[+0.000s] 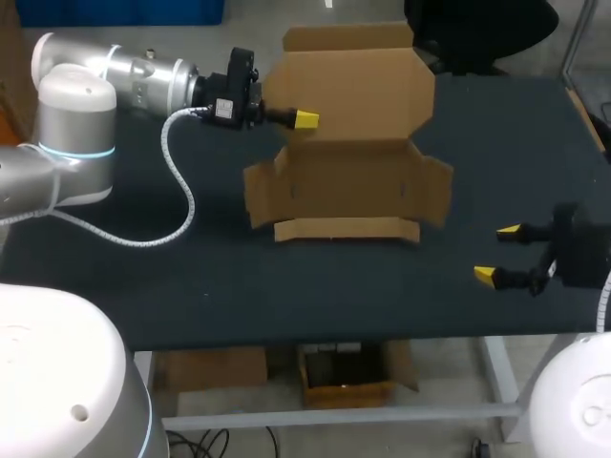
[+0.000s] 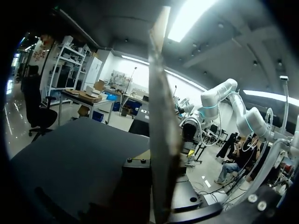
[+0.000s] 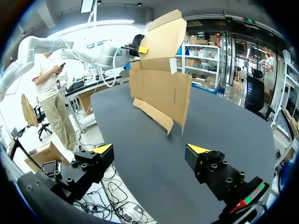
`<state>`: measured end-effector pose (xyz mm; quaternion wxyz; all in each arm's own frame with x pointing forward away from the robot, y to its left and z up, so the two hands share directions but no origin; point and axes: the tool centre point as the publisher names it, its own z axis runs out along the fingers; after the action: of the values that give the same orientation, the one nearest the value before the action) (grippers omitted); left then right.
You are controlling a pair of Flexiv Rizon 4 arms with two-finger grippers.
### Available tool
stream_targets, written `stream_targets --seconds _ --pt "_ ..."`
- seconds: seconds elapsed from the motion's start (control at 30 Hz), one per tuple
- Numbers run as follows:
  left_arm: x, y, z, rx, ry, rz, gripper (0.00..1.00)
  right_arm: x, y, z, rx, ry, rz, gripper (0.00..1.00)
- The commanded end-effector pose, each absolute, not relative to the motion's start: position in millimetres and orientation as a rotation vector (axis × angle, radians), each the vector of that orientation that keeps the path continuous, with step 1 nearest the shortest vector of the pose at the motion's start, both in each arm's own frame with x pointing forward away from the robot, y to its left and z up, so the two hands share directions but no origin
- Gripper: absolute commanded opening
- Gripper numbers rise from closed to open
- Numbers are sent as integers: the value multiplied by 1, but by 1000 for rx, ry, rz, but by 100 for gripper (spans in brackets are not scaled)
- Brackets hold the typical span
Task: Assemble the packaging by folding the flat box into shape, placing the metal phone stand inside, and closing the box properly
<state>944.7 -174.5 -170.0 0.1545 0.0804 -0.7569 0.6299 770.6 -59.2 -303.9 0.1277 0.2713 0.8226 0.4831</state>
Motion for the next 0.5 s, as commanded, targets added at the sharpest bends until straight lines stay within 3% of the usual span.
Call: stream_targets --seconds 0.03,0.07,0.1,0.13,0.17,0.5 --pt "950 -175 -171 191 -2134 1783 0 767 -59 -301 782 2394 1404 59" --pt "951 -176 -171 193 -2132 1782 0 766 -59 -300 778 2395 1401 44" --pt "951 -176 -171 196 -2130 1781 0 766 -58 -300 777 2396 1399 37" --pt "951 -176 -170 200 -2127 1779 0 766 -58 -300 774 2397 1398 14" --pt "951 -176 -169 202 -2126 1778 0 765 -58 -300 770 2400 1395 0" --pt "954 -178 -171 284 -2091 1732 0 761 -59 -301 764 2411 1380 0"
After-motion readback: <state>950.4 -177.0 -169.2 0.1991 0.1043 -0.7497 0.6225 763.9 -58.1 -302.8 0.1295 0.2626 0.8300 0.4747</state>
